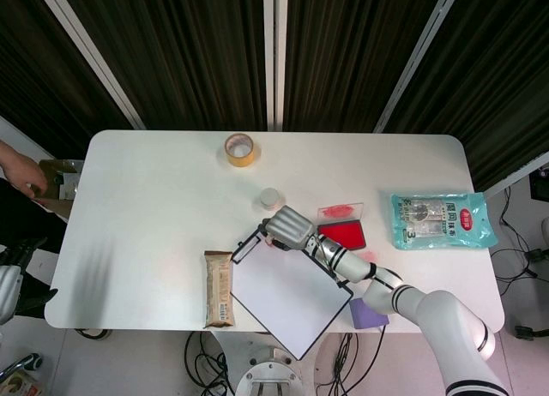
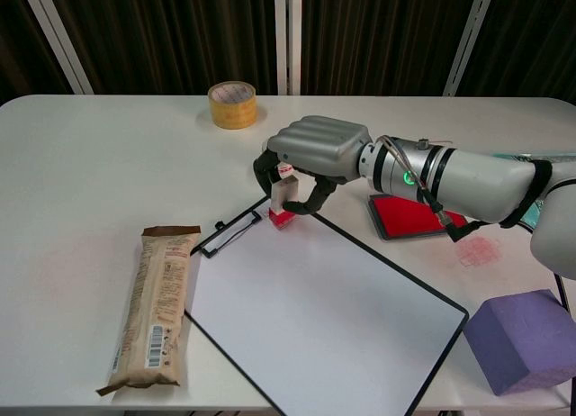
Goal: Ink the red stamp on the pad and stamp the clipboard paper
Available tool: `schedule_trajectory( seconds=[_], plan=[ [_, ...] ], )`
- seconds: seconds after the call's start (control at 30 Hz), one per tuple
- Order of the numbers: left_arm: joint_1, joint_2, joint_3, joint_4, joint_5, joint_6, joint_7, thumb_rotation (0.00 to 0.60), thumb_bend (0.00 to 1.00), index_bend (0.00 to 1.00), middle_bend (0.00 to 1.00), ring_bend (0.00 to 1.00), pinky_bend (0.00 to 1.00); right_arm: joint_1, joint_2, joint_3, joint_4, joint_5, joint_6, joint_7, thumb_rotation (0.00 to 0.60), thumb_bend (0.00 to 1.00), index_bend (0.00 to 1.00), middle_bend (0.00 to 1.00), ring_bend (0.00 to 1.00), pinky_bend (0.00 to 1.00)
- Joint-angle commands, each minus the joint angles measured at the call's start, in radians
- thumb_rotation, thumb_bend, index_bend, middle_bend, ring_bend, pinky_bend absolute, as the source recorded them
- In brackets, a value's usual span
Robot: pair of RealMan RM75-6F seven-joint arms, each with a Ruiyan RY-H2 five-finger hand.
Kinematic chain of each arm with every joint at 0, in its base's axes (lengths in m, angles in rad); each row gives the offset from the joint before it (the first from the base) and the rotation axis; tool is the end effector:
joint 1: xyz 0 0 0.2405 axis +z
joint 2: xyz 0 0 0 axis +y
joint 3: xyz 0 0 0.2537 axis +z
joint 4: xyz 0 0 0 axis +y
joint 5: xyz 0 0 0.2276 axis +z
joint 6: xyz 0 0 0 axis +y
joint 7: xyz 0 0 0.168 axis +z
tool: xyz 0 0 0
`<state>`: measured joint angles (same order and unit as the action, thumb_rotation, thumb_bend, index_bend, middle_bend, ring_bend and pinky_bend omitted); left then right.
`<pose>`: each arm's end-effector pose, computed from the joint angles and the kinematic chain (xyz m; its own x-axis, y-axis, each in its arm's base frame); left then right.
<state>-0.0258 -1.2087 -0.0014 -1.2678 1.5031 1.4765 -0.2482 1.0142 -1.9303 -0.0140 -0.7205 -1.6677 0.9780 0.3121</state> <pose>-0.3918 0.1774 0.1460 0.3996 0.0628 0.9145 0.9127 0.0652 -0.4033 -0.0838 -0.3912 -0.1404 0.5625 -0.1726 0.8086 -0.5729 -0.7865 0.2306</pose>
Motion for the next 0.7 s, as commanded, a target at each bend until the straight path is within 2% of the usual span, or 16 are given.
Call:
schedule_trajectory(
  seconds=[0.03, 0.17, 0.33, 0.57, 0.7],
  plan=[
    [-0.001, -0.003, 0.001, -0.001, 0.002, -0.002, 0.001, 0.600, 0.00, 0.14, 0.16, 0.13, 0.25, -0.027, 0.085, 0.031, -0.114, 0.002, 0.086, -0.033, 0.600, 0.44, 1.00, 0.93, 0.93, 1.00],
    [-0.003, -0.006, 0.005, -0.007, 0.010, 0.000, 0.009, 0.600, 0.00, 0.14, 0.16, 0.13, 0.25, -0.067, 0.194, 0.046, -0.264, 0.002, 0.166, -0.088, 0.600, 0.44, 1.00, 0.93, 0.93, 1.00],
    [0.000, -0.002, 0.006, -0.024, 0.018, 0.013, 0.023, 0.600, 0.00, 0.14, 0.16, 0.13, 0.25, -0.133, 0.326, 0.039, -0.428, -0.005, 0.250, -0.160, 0.600, 0.44, 1.00, 0.93, 0.93, 1.00],
    [0.007, 0.004, 0.011, -0.048, 0.026, 0.026, 0.046, 0.600, 0.00, 0.14, 0.16, 0.13, 0.25, -0.295, 0.525, -0.018, -0.588, -0.008, 0.403, -0.192, 0.600, 0.43, 1.00, 0.93, 0.93, 1.00],
    [0.003, 0.002, 0.012, -0.054, 0.030, 0.023, 0.052, 0.600, 0.00, 0.14, 0.16, 0.13, 0.25, -0.397, 0.612, -0.071, -0.621, 0.005, 0.456, -0.202, 0.600, 0.43, 1.00, 0.93, 0.93, 1.00]
  ],
)
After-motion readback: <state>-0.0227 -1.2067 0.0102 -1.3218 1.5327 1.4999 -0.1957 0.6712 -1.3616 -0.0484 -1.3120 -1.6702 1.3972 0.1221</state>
